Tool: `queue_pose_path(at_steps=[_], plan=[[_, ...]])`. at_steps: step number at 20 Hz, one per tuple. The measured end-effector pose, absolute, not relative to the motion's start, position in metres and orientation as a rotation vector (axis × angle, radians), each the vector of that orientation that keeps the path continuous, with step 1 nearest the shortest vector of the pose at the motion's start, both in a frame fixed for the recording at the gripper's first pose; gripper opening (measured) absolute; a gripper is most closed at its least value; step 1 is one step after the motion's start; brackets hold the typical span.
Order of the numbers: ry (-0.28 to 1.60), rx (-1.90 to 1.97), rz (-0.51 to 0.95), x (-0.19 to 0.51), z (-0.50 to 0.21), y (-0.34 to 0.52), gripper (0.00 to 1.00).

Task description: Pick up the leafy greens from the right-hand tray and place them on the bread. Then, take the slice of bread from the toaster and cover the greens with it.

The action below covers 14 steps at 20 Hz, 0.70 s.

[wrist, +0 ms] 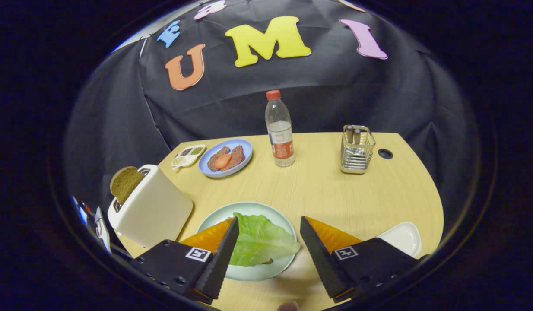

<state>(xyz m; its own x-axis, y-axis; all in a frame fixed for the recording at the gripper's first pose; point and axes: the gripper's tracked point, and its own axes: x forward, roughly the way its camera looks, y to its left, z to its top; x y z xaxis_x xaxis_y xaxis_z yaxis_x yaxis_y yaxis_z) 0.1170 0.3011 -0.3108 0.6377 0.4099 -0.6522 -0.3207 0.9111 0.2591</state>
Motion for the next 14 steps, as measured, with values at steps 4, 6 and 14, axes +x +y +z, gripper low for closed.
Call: queue_pose_path(at_steps=[4,6,14], plan=[[0.661,0.079,0.392,0.114,-0.261,0.288,0.96],[0.597,0.061,0.379,0.106,-0.232,0.287,0.96],[0.441,0.073,0.381,0.054,-0.147,0.34,0.96]])
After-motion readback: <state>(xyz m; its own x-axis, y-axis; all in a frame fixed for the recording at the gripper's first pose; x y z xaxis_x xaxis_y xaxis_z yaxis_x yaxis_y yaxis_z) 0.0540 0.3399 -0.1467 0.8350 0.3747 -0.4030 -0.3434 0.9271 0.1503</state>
